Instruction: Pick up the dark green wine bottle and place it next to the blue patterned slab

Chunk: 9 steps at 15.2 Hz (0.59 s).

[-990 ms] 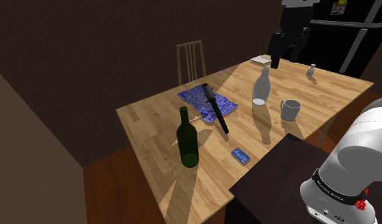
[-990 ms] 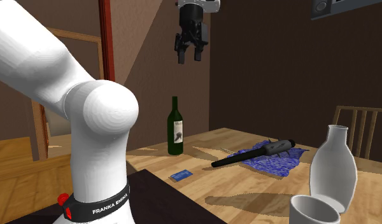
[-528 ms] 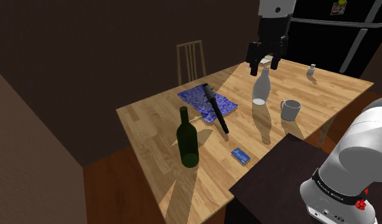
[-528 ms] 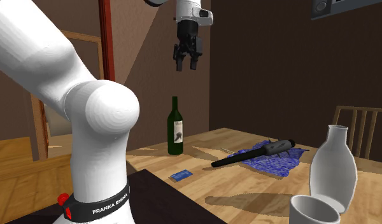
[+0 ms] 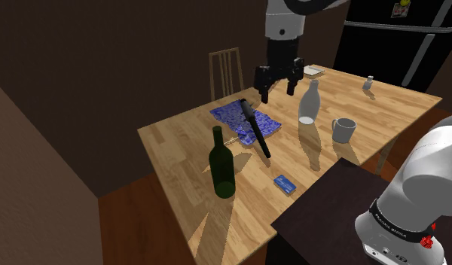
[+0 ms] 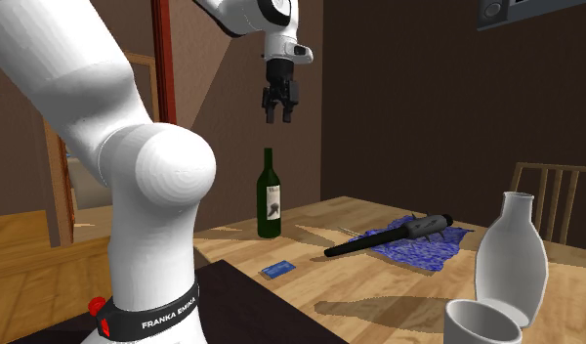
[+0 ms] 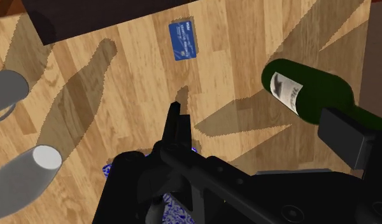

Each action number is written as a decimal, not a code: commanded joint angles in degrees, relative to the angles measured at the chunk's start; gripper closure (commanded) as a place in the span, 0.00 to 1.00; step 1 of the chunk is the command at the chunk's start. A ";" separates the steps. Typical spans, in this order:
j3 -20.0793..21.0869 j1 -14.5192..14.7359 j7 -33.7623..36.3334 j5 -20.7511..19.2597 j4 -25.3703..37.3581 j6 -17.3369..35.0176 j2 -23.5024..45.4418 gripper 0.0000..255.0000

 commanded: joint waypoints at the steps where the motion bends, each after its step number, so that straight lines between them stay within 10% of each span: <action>1: 2.14 0.42 2.57 0.53 1.06 2.66 3.38 0.00; 9: 9.14 1.55 12.46 -1.13 10.26 9.12 18.28 0.00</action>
